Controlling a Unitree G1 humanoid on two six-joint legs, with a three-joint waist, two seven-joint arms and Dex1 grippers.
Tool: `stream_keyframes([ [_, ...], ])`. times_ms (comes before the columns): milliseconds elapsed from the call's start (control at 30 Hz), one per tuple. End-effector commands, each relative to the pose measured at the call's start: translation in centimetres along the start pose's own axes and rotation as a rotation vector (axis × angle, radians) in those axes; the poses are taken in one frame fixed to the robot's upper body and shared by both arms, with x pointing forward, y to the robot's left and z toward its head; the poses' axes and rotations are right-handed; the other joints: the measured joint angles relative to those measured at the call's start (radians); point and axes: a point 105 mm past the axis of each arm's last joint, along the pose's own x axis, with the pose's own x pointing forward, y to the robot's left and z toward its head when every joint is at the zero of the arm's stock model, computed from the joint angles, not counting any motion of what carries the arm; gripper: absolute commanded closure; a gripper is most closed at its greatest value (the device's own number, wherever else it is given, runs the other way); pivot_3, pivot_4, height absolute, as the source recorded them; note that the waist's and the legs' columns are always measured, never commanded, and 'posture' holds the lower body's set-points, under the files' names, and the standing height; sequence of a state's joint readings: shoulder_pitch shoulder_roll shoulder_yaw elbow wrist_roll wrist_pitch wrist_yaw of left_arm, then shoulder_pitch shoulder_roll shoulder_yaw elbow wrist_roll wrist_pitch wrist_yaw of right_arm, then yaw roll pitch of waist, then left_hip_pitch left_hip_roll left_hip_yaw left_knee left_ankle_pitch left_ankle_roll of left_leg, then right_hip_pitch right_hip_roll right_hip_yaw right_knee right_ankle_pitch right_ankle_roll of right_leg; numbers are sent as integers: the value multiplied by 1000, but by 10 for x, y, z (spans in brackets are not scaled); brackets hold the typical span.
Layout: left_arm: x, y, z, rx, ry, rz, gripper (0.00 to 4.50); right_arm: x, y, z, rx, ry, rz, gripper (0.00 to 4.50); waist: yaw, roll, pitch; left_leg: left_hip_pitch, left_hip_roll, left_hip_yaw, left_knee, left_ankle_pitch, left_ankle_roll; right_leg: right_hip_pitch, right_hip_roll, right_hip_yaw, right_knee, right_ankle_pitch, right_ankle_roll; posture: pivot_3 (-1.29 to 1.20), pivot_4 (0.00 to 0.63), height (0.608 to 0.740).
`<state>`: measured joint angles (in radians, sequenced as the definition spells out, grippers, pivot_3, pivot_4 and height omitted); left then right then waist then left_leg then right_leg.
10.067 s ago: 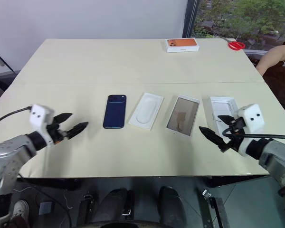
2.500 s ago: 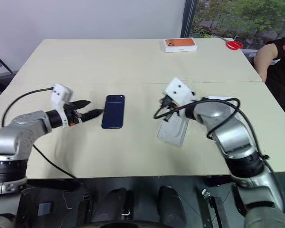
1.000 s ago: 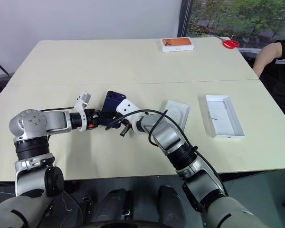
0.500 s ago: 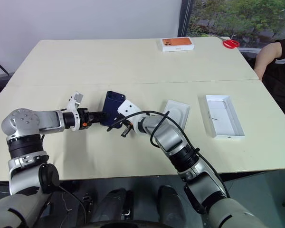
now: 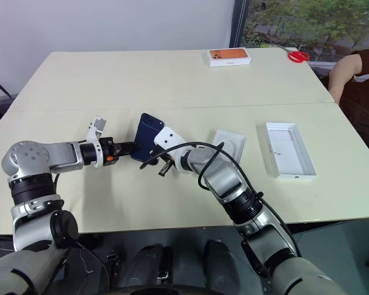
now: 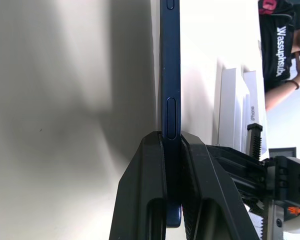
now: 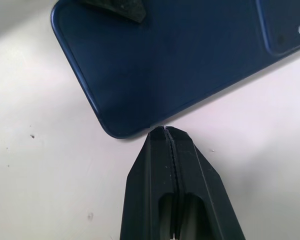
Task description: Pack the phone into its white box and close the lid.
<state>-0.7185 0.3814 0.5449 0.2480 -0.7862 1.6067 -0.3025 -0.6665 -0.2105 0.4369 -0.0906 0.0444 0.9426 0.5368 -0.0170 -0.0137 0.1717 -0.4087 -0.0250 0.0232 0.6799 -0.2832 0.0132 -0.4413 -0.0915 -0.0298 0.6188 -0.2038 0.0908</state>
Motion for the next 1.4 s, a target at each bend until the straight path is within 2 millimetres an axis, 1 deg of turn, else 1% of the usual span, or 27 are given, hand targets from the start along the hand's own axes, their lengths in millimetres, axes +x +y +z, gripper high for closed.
stream_keyframes([
  [33, -5, -7, 6, 5, -25, -37, 4451, -16, -6, 22, -26, -81, -32, 4500, 1, 0, 0, 0, 0, 0, 0, 0, 0, 0, 0, 0, 0, 0, 0, 0, 150, 740],
  [133, -5, -24, 14, 39, -59, -100, 4451, -36, -16, 29, -39, -107, -71, 4500, 4, 0, 0, 0, 0, 0, 0, 0, 0, 0, 0, 0, 0, 0, 0, 0, 150, 740],
  [233, 5, -49, 9, 108, -31, -173, 4451, -68, -31, 31, -34, -129, -122, 4500, 12, -1, 1, -1, -1, 0, 0, 0, 1, 0, -1, -1, -1, 0, 0, 0, 150, 740],
  [300, 18, -67, -2, 138, 8, -236, 4451, -93, -46, 17, -27, -95, -189, 4500, 22, -1, 1, -2, -1, 0, 1, -1, 1, 0, -2, -1, -2, 0, 0, 0, 150, 740],
  [333, 23, -74, -7, 149, 24, -261, 4451, -103, -51, 11, -27, -75, -218, 4500, 25, -1, 1, -2, -2, 0, 1, -1, 2, 1, -3, -1, -3, 0, 0, 0, 150, 740],
  [367, 27, -80, -11, 159, 41, -280, 4451, -111, -55, 5, -25, -57, -241, 4500, 28, -1, 1, -2, -2, 0, 1, -2, 3, 1, -3, -1, -3, 0, 0, 0, 150, 740],
  [400, 30, -83, -14, 165, 50, -289, 4451, -115, -57, 2, -23, -47, -252, 4500, 29, -1, 1, -2, -2, 0, 1, -3, 5, 1, -4, -1, -4, 0, 0, 0, 150, 740],
  [500, 48, -109, -32, 176, 129, -381, 4451, -143, -68, -20, 26, -3, -311, 4500, 29, -1, 1, -2, -3, 0, 1, -3, 5, 1, -4, -1, -3, 0, 0, 0, 150, 740],
  [567, 60, -123, -44, 169, 187, -425, 4451, -162, -76, -41, 60, 52, -363, 4500, 33, -1, 1, -2, -2, 0, 1, -3, 6, 1, -3, -1, -3, 0, 0, 0, 150, 740],
  [667, 73, -131, -57, 163, 245, -428, 4451, -181, -81, -62, 97, 105, -421, 4500, 29, -2, 1, -2, -2, 0, 2, -4, 7, 3, -2, -1, -4, 0, 0, 0, 150, 740],
  [833, 92, -139, -66, 117, 298, -412, 4451, -209, -88, -87, 138, 172, -502, 4500, 30, -2, 1, -1, -1, 1, 2, -4, 8, 3, 3, -1, -4, 0, 0, 0, 150, 740],
  [933, 99, -144, -72, 108, 322, -405, 4451, -216, -89, -92, 151, 183, -523, 4500, 30, -2, 1, -1, 0, 1, 2, -4, 9, 4, 3, -1, -5, 0, 0, 0, 150, 740],
  [1033, 111, -143, -81, 102, 357, -345, 4451, -219, -90, -96, 157, 193, -537, 4500, 32, -2, 1, -1, 0, 1, 3, -4, 9, 4, 4, -1, -5, -1, 0, 0, 150, 740],
  [1100, 116, -143, -83, 94, 358, -316, 4451, -219, -89, -97, 160, 192, -539, 4500, 32, -2, 1, -1, 0, 1, 3, -4, 9, 4, 4, -1, -5, -1, 0, 0, 150, 740],
  [1400, 125, -141, -90, 78, 350, -268, 4451, -213, -88, -94, 154, 182, -526, 4500, 31, -2, 1, -1, 0, 1, 3, -4, 9, 4, 4, -1, -5, -1, 0, 0, 150, 740],
])
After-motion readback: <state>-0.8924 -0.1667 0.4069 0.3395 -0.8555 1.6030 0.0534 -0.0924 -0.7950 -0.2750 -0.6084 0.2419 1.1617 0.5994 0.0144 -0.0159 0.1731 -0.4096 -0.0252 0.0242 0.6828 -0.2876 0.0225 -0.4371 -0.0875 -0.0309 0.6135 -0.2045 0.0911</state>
